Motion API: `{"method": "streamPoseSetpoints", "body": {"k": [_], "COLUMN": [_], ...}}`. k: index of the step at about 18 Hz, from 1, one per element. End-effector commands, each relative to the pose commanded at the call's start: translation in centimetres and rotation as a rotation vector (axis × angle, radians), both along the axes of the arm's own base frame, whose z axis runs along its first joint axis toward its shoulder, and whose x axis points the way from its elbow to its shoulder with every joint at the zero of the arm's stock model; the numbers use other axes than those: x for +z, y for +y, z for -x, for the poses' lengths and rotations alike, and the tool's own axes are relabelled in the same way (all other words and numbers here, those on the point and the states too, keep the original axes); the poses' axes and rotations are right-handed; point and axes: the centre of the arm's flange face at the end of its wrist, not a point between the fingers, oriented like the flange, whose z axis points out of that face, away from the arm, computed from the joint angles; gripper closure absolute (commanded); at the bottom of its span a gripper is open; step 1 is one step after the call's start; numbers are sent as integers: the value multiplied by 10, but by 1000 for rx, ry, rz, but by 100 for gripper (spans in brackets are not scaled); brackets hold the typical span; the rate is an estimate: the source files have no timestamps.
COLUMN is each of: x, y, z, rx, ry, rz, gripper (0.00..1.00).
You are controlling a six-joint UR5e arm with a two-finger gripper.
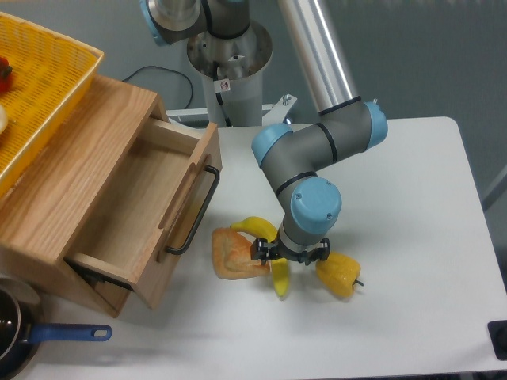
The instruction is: Pick up the banana
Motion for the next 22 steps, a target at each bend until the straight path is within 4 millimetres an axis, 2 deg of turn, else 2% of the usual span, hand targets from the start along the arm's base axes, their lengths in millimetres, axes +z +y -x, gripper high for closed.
{"method": "streamPoseSetpoints", "body": {"k": [19, 22], "x": [1, -4], "y": [11, 11], "z": [16, 16], "rx": [-2, -2], "ry": [24, 19], "rz": [-14, -8], "gripper": [0, 0]}}
